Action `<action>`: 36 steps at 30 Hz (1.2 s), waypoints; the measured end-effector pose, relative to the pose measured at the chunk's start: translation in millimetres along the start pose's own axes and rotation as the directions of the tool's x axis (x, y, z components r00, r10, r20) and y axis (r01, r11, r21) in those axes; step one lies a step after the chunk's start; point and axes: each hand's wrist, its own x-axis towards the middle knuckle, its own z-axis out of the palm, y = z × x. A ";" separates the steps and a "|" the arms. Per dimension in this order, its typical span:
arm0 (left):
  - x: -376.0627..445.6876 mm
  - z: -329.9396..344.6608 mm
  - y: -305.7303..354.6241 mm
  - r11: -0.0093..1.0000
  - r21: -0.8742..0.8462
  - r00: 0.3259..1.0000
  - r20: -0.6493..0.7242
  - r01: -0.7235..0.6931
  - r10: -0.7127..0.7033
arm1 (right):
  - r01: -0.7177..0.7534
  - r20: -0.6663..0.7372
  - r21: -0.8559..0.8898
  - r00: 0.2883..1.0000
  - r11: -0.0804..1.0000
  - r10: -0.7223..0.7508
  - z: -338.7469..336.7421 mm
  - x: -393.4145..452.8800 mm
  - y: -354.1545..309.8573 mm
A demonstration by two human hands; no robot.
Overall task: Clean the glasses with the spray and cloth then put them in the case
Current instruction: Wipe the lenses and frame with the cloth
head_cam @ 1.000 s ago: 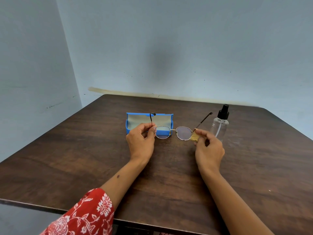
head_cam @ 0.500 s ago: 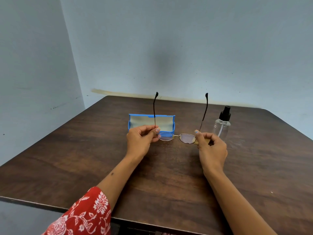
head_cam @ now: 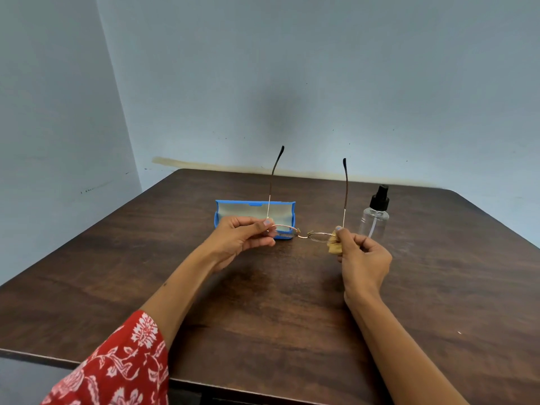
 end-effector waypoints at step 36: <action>15.6 22.7 5.7 0.996 -0.064 0.965 -0.257 -0.065 0.047 | 0.976 0.540 -0.178 -0.007 -0.123 -0.842 42.1 4.2 -0.7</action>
